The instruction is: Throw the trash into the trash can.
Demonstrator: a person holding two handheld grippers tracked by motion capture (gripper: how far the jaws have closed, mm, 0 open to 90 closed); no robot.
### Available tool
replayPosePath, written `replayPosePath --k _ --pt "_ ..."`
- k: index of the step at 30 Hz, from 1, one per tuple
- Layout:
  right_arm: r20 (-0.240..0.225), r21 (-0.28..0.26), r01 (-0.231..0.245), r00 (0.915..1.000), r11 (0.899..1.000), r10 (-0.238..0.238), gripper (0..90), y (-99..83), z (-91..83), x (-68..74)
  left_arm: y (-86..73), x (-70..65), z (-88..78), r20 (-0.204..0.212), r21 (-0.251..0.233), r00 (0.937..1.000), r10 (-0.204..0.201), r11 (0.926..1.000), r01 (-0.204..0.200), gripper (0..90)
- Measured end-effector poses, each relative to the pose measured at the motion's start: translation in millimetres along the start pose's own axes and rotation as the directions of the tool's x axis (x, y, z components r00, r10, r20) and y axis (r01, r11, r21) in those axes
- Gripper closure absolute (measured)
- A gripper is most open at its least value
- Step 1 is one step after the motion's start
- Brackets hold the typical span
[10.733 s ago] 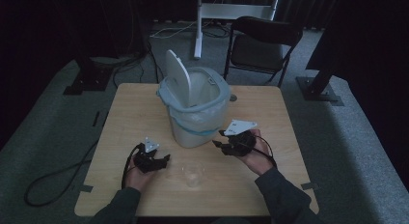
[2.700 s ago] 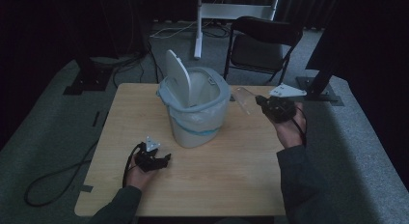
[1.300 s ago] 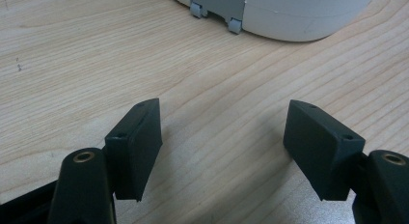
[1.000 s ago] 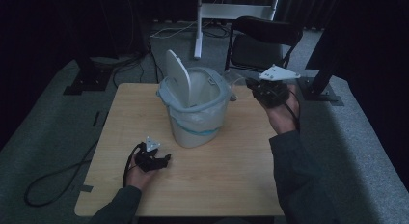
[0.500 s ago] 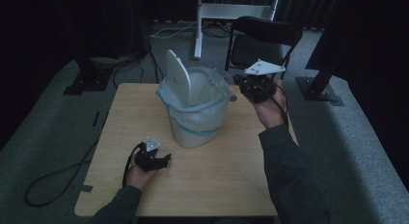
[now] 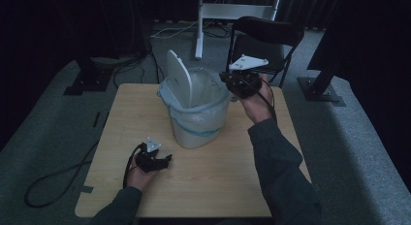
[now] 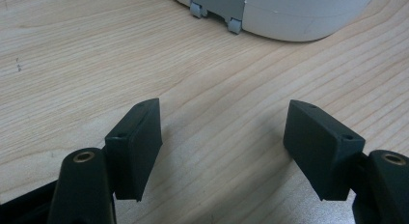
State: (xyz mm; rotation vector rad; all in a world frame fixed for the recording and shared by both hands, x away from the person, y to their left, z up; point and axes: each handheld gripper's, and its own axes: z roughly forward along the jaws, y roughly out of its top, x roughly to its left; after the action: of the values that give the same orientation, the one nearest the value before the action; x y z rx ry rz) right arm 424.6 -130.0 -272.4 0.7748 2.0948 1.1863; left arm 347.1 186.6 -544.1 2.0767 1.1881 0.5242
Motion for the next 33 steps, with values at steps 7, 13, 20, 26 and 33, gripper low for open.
replayPosePath --k 7,13,20,26,33 --pt "-0.051 0.062 0.013 0.9987 0.998 -0.010 65.6 9.3 25.7 16.5 0.0 0.0 -0.1 0.001 0.001 1.0000 0.000 1.0000 0.000 30.2" --pt "-0.033 0.041 -0.003 0.9994 0.999 0.004 63.7 9.4 21.1 15.4 -0.1 -0.1 0.0 0.000 0.000 1.0000 0.000 1.0000 0.000 30.1" --pt "-0.049 0.015 -0.042 0.9979 0.999 0.043 57.9 4.3 12.6 9.0 0.0 -0.1 0.0 0.001 0.000 1.0000 0.000 1.0000 0.000 30.1" --pt "-0.070 -0.011 -0.060 0.9958 0.998 0.059 54.6 0.9 3.5 9.4 0.0 0.0 0.2 0.001 -0.002 1.0000 0.000 1.0000 0.000 30.1" --pt "-0.083 -0.024 -0.052 0.9953 0.998 0.050 53.0 -2.8 -3.0 13.0 0.1 -0.1 0.4 0.002 -0.003 1.0000 -0.001 1.0000 0.001 30.1"
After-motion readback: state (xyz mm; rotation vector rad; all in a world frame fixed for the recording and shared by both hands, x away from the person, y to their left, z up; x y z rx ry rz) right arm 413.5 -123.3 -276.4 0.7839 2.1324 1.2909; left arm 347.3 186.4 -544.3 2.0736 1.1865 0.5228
